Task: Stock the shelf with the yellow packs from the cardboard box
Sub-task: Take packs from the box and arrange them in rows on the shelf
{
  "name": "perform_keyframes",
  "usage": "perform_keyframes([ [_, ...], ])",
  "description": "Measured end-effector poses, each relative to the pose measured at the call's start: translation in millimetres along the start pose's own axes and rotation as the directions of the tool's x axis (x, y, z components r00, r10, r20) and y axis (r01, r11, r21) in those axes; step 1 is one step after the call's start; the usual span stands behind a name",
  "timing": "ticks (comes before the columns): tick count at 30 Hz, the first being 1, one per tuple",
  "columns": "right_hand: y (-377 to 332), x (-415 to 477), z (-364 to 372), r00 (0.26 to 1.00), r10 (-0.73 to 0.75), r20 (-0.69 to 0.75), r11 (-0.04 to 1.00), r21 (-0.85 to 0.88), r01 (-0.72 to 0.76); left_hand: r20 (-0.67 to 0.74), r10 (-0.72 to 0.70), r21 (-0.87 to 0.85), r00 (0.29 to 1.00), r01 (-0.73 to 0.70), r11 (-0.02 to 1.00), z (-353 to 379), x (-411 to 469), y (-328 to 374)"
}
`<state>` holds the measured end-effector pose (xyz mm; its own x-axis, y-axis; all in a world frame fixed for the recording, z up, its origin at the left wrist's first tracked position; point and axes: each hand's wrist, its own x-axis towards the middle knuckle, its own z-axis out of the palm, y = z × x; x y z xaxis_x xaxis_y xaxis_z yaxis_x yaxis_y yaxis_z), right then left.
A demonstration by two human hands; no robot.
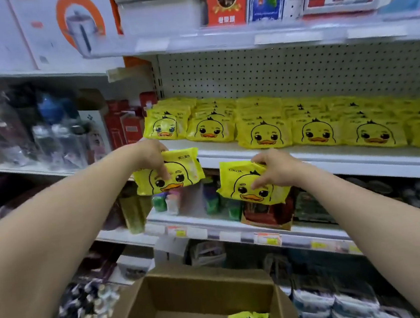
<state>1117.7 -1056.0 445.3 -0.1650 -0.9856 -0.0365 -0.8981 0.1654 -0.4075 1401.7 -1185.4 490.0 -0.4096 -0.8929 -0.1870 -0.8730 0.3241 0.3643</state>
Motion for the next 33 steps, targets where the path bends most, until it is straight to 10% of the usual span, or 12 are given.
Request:
perform_keyframes([
  [17,-78.4,158.8,-46.8,0.997,0.066,-0.033,0.989,-0.131,-0.07,0.102,0.036,0.578,0.994,-0.089,0.811,-85.7,178.5,-23.4],
  [23,-84.3,191.1,-37.7,0.996,0.078,0.048,0.978,-0.197,-0.067,0.153,0.107,0.578,0.982,-0.176,0.797,-82.4,218.8,-31.0],
  [33,-79.1,193.8,-18.2,0.988,0.015,-0.151,0.922,-0.38,-0.072,-0.157,0.178,0.486,0.972,-0.081,0.87,-53.3,210.1,-25.7],
])
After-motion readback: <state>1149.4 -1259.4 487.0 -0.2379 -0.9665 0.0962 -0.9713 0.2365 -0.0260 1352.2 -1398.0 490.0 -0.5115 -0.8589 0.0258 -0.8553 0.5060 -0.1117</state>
